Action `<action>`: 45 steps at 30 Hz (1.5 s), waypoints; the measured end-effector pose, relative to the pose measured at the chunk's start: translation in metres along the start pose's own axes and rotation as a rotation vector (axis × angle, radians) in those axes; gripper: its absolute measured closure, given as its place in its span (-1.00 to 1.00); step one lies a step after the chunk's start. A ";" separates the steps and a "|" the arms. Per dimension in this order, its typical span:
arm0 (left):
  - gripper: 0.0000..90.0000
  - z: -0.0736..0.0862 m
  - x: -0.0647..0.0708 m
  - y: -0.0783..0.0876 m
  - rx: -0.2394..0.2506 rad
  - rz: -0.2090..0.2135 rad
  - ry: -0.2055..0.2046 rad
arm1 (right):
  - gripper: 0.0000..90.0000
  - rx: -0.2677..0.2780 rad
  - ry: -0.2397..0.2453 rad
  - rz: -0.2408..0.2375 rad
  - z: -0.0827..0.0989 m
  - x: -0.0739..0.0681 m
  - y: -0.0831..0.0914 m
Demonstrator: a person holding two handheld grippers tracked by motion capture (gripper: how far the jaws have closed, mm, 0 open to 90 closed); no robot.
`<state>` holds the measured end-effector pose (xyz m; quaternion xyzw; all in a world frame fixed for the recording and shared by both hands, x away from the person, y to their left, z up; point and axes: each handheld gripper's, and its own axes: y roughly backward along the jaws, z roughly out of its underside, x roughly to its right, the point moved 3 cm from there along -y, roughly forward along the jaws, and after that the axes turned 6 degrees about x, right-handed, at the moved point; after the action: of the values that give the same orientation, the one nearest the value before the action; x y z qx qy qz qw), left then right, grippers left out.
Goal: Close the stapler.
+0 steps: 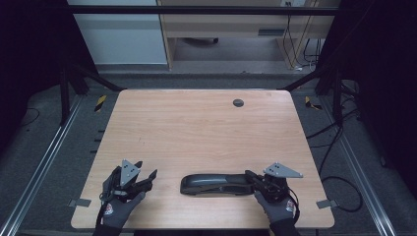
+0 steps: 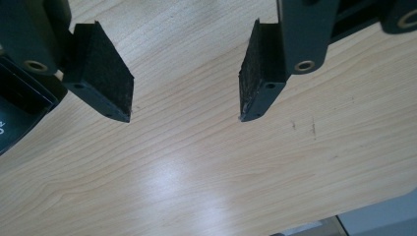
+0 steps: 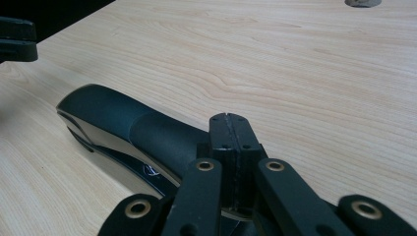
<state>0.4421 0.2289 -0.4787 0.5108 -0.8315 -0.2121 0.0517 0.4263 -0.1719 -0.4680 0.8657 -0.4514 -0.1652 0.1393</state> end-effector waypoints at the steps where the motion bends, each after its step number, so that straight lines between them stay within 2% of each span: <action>1: -0.17 0.000 0.000 0.000 0.000 0.000 0.000 | 1.00 0.000 0.000 0.000 0.000 0.000 0.000; 8: -0.17 0.000 0.000 0.000 0.001 -0.001 0.000 | 1.00 0.004 0.004 0.000 0.001 0.000 0.000; 12: -0.17 0.000 -0.001 0.001 0.000 -0.002 0.002 | 1.00 -0.010 0.015 0.016 0.002 -0.002 -0.001; 17: -0.17 0.000 -0.001 0.000 0.000 0.000 0.001 | 1.00 -0.026 0.022 0.010 0.000 -0.001 -0.001; 18: -0.17 0.000 -0.001 0.000 -0.003 0.000 0.003 | 1.00 0.000 0.016 -0.013 -0.003 -0.001 0.001; 19: -0.17 0.000 -0.001 0.000 -0.003 0.000 0.003 | 1.00 0.000 0.016 -0.013 -0.003 -0.001 0.001; 20: -0.17 0.001 -0.001 -0.001 -0.003 0.000 0.005 | 1.00 0.030 0.006 -0.029 -0.008 -0.001 0.004; 22: -0.17 0.001 -0.002 -0.001 -0.006 0.001 0.005 | 1.00 0.045 0.012 -0.022 -0.011 -0.003 0.005; 29: -0.18 0.003 -0.002 -0.002 -0.013 0.006 0.008 | 0.85 0.035 0.011 0.008 -0.017 0.001 0.003; 30: -0.19 0.003 -0.003 -0.003 -0.017 0.004 0.008 | 0.71 0.052 0.003 0.014 -0.018 0.005 0.005; 31: -0.19 0.003 -0.003 -0.003 -0.017 0.004 0.008 | 0.71 0.052 0.003 0.014 -0.018 0.005 0.005; 32: -0.19 0.004 -0.003 -0.003 -0.021 0.006 0.009 | 0.53 0.071 0.001 0.042 -0.020 0.012 0.008; 35: -0.20 0.005 -0.005 -0.004 -0.025 0.008 0.007 | 0.23 0.099 -0.010 0.092 -0.020 0.027 0.014; 38: -0.20 0.005 -0.006 -0.005 -0.027 0.009 0.014 | 0.01 0.068 -0.036 0.157 -0.015 0.044 0.015; 39: -0.20 0.005 -0.006 -0.005 -0.027 0.009 0.014 | 0.01 0.068 -0.036 0.157 -0.015 0.044 0.015; 40: -0.21 0.006 -0.008 -0.005 -0.030 0.008 0.018 | -0.07 0.027 -0.061 0.191 -0.011 0.054 0.015; 42: -0.20 0.007 -0.010 -0.005 -0.031 0.007 0.025 | -0.11 0.001 -0.075 0.214 -0.008 0.064 0.015; 45: -0.20 0.007 -0.013 -0.005 -0.033 0.001 0.028 | -0.15 -0.004 -0.086 0.246 -0.003 0.075 0.017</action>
<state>0.4501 0.2402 -0.4858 0.5122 -0.8274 -0.2185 0.0720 0.4549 -0.2431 -0.4704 0.7957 -0.5594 -0.1849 0.1406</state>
